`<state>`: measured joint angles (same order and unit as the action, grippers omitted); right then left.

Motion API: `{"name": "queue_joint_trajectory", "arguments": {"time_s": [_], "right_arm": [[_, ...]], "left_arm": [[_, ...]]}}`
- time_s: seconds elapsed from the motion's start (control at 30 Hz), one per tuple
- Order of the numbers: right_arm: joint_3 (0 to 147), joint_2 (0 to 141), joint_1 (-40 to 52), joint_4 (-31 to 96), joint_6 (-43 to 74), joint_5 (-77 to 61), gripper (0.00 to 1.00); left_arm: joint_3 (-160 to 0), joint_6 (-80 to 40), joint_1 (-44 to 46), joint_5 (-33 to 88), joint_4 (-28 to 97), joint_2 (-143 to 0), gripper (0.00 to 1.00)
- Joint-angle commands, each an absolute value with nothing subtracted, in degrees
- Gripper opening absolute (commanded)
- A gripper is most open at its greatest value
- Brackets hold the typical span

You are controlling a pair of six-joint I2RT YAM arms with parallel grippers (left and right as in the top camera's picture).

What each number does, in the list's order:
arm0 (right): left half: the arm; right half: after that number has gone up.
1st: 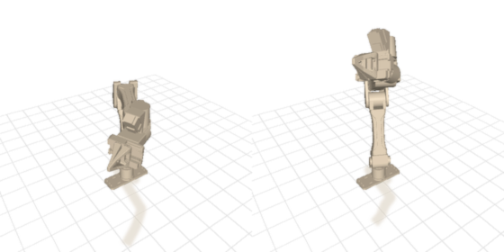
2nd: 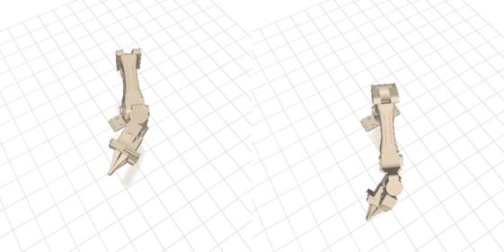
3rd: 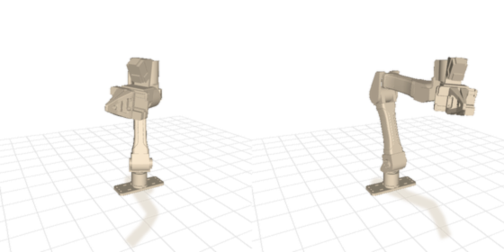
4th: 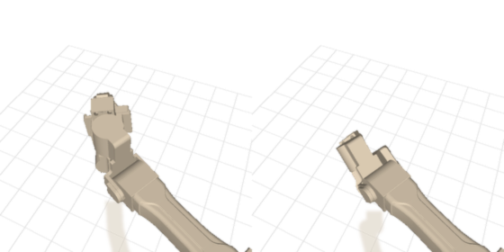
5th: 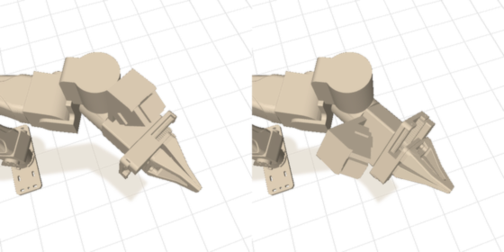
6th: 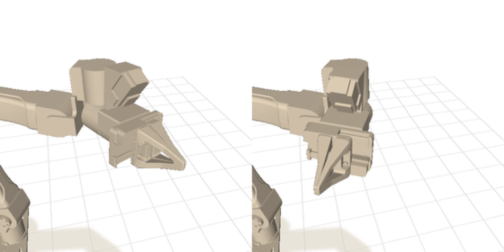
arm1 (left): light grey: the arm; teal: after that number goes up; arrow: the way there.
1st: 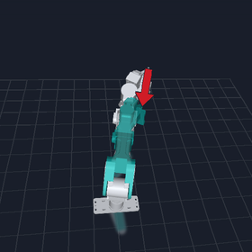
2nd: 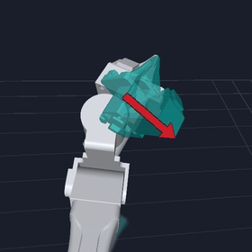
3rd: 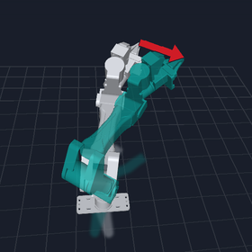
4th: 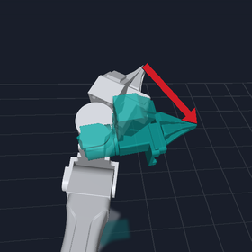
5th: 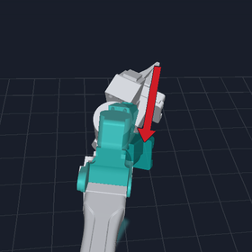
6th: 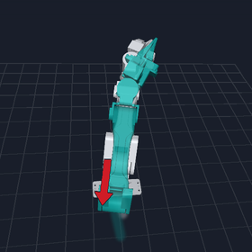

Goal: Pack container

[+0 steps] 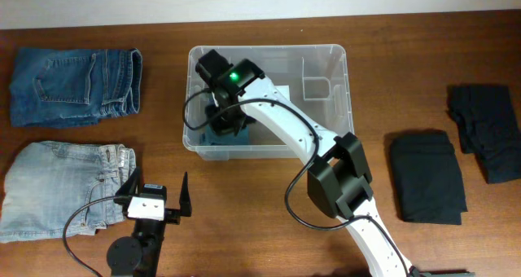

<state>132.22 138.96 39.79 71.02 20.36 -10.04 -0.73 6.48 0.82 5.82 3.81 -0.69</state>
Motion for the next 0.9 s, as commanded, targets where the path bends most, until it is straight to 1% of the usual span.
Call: {"name": "queue_joint_trajectory", "arguments": {"time_s": [0.0, 0.3, 0.53, 0.7, 0.8, 0.87], "right_arm": [[132.9, 136.4, 40.7, 70.3, 20.4, -9.9, 0.13], [124.1, 137.3, 44.3, 62.8, 22.8, -9.9, 0.13], [122.0, 137.3, 44.6, 61.5, 23.0, -9.6, 0.13], [124.1, 136.7, 44.4, 61.1, 22.7, -4.3, 0.13], [130.1, 135.3, 42.9, 62.8, 22.3, 0.9, 0.14], [134.0, 135.3, 41.4, 63.7, 21.2, 1.1, 0.14]], "left_arm": [[-0.5, 7.4, 0.5, 6.2, 3.9, -0.4, 0.99], [-0.5, 7.4, 0.5, 6.2, 3.9, -0.4, 0.99], [-0.5, 7.4, 0.5, 6.2, 3.9, -0.4, 0.99], [-0.5, 7.4, 0.5, 6.2, 3.9, -0.4, 1.0], [-0.5, 7.4, 0.5, 6.2, 3.9, -0.4, 0.99], [-0.5, 7.4, 0.5, 6.2, 3.9, -0.4, 0.99]]}}
